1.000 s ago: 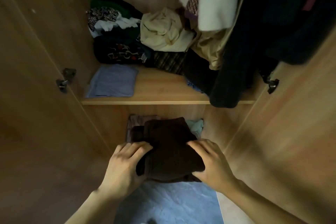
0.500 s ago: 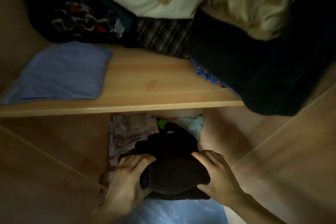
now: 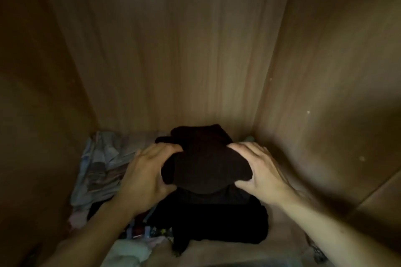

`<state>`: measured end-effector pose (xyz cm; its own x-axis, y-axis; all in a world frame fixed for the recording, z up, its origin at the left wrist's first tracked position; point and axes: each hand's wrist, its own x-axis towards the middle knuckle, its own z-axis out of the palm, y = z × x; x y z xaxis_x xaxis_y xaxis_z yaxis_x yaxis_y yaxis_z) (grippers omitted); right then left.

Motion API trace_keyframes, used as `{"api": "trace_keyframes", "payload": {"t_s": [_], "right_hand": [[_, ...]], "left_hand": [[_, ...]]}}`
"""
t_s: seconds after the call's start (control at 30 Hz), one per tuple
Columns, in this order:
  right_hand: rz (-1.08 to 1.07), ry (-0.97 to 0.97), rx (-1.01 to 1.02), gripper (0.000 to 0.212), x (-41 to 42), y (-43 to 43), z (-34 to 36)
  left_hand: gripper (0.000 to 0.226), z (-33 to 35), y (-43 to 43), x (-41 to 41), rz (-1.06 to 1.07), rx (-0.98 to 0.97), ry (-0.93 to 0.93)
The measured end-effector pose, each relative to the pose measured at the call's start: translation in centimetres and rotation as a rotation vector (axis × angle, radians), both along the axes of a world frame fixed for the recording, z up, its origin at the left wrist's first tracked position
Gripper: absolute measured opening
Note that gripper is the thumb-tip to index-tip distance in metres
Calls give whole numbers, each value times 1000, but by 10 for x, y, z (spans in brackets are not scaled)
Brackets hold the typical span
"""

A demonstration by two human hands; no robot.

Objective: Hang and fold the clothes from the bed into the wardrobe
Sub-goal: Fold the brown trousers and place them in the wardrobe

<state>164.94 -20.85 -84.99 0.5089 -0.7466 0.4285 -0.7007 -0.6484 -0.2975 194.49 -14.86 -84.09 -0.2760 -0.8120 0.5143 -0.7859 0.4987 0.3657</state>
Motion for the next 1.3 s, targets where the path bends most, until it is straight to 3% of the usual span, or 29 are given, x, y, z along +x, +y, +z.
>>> {"api": "trace_keyframes", "payload": {"t_s": [0.17,0.3,0.4,0.6,0.73,0.83,0.9,0.97,1.03,1.1,1.2,1.3], "right_hand": [[30,-71,-119,80,-7,-30,-38],[53,-67,-123,79,-12,-32,-47],[132,-76,42,79,-17,-34,-34],[293,-142,595,85,-23,-68,-9],[136,-170,602,74,-8,-104,-34],[-152,79,365,65,15,-120,-85],[-213,192,345,57,34,-120,-125],[-224,211,381,54,48,-122,-154],[-240,234,336,55,57,-128,-168],[-263,240,285,58,64,-134,-174],[-288,260,231,62,74,-138,-179],[-262,206,209,59,79,-139,-185]], "left_hand": [[77,-33,-28,-5,2,-52,22],[73,-39,-31,-9,-31,52,184],[70,-27,-32,-7,-57,226,285],[59,-18,-67,6,-199,665,499],[60,-53,-120,9,3,733,621],[68,-95,-150,-6,224,574,671],[63,-122,-162,-18,325,393,506],[53,-134,-169,-25,392,215,161],[32,-132,-168,-30,338,80,25],[38,-132,-159,-37,286,17,-154],[69,-146,-145,-51,292,78,-492],[67,-171,-154,-43,330,237,-483]]}}
